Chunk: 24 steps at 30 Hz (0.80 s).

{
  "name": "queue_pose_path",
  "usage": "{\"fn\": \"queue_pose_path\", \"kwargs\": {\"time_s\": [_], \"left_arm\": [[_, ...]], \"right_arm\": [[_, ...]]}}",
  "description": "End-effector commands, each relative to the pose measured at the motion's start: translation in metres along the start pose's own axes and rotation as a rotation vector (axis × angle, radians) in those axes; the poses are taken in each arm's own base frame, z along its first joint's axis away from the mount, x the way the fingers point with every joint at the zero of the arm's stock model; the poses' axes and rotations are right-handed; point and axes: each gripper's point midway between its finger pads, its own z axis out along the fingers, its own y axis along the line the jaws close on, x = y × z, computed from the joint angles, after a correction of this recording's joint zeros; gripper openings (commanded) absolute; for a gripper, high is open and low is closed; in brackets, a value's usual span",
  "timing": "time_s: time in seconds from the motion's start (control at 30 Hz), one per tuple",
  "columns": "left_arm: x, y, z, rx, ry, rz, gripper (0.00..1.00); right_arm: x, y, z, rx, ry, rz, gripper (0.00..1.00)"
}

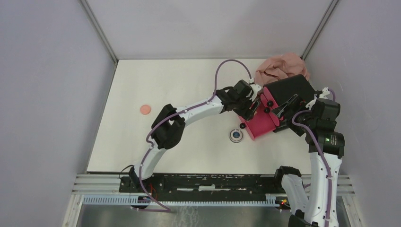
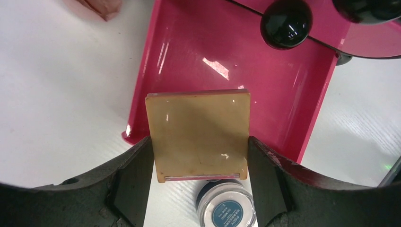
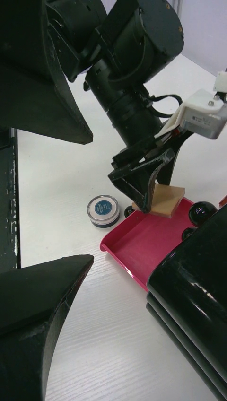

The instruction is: Organize the makeup

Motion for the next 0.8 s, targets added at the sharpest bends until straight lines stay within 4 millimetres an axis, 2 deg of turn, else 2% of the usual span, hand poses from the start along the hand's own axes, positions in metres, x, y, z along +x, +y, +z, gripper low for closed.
{"fn": "queue_pose_path", "kwargs": {"time_s": [0.0, 0.37, 0.47, 0.77], "left_arm": [[-0.036, -0.025, -0.003, 0.082, -0.107, 0.005, 0.72], [-0.037, -0.033, 0.013, 0.127, -0.112, 0.066, 0.72], [-0.022, -0.028, 0.033, 0.119, -0.073, 0.08, 0.72], [-0.012, -0.025, 0.052, 0.122, -0.04, 0.097, 0.73]], "right_arm": [[-0.013, 0.01, -0.007, -0.025, -0.048, -0.028, 0.94], [-0.009, 0.008, -0.007, -0.019, -0.039, -0.03, 0.94], [-0.009, 0.009, -0.007, -0.026, -0.037, -0.032, 0.94], [-0.01, 0.01, -0.009, -0.025, -0.035, -0.037, 0.94]]}}
